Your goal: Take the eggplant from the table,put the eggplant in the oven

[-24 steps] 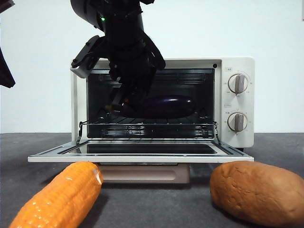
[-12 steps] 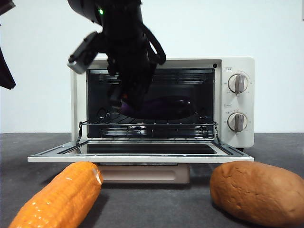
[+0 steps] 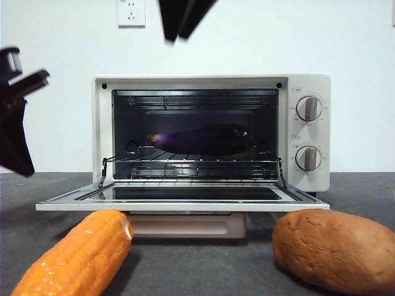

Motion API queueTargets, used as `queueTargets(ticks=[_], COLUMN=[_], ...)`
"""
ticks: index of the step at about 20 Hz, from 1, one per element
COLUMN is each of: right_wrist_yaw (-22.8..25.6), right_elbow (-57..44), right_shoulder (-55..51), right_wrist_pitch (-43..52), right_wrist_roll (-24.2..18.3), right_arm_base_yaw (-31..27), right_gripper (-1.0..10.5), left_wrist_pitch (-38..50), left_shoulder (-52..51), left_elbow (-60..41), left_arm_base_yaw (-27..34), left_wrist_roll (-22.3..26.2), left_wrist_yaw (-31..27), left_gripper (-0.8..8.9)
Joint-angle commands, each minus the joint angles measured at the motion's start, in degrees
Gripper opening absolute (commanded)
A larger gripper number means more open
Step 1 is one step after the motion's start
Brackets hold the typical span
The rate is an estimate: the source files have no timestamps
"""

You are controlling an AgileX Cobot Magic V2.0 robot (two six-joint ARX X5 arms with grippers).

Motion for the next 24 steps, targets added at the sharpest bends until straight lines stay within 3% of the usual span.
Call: queueTargets(ticks=[1, 5, 10, 17, 24], right_wrist_yaw=[-2.71, -3.63, -3.56, -2.93, -2.95], right_elbow=[1.27, 1.27, 1.27, 1.27, 1.27], right_shoulder=[-3.30, -11.28, -18.99, -24.13, -26.86], right_wrist_pitch=[-1.73, -4.22, -4.35, -5.31, -9.62], right_wrist_roll=[2.34, 2.93, 3.69, 4.46, 6.73], right_arm_base_yaw=[1.07, 1.57, 1.57, 1.57, 1.57], right_gripper=[0.4, 0.1, 0.1, 0.1, 0.1], left_wrist_pitch=[0.33, 0.31, 2.03, 4.26, 4.61], left_shoulder=[3.56, 9.27, 15.23, 19.67, 20.33], left_elbow=[0.15, 0.15, 0.15, 0.15, 0.15], left_arm_base_yaw=[-0.07, -0.07, -0.07, 0.39, 1.51], left_wrist_roll=[1.95, 3.78, 6.93, 6.97, 9.99], left_wrist_yaw=[3.08, 5.92, 13.84, 20.41, 26.45], left_gripper=[0.06, 0.06, 0.06, 0.06, 0.06])
